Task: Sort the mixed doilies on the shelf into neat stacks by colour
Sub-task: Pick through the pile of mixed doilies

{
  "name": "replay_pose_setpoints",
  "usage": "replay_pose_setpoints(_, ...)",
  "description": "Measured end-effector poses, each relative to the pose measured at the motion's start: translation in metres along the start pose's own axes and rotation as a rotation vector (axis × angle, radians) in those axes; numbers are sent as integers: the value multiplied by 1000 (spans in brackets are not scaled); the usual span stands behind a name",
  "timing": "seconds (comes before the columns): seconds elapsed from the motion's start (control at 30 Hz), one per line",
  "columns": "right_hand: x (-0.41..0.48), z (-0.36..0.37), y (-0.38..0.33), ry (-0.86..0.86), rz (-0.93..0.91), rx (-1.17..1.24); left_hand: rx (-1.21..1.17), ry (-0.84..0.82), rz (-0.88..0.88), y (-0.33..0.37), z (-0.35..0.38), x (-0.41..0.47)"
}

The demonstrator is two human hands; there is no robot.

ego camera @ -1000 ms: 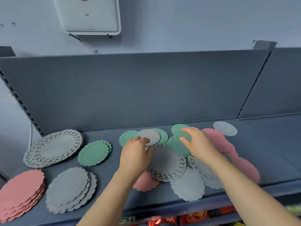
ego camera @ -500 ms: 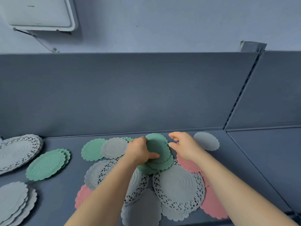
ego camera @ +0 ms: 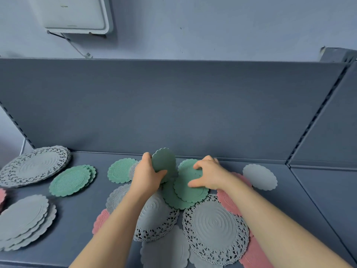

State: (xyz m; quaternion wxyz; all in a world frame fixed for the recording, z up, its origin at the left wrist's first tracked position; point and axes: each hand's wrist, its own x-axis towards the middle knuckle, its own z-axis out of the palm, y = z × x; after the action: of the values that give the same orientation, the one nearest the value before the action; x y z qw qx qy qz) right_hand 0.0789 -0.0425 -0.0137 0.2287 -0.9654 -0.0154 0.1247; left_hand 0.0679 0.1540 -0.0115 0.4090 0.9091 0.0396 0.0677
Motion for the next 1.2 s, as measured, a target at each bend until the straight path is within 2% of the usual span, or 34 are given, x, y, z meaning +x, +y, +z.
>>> replay_pose_setpoints(0.17,-2,4,-3,-14,-42,64,-53,45,-39,-8,-11,-14)
replay_pose_setpoints(0.33,-13,2,-15,85,-104,83,-110,55,-51,-11,-24,-30)
replay_pose_setpoints(0.53,-19,-5,-59,271,-267,384,-149,202,16,-33,-65,-45)
replay_pose_setpoints(0.73,-12,23,-116,241,-303,497,-161,302,-53,-87,-128,-37)
replay_pose_setpoints(0.97,7,56,-188,215,-253,554,-122,127,-214,-157,-195,12)
replay_pose_setpoints(1.2,23,85,-240,221,-167,572,150,13,-93,-182,-206,42)
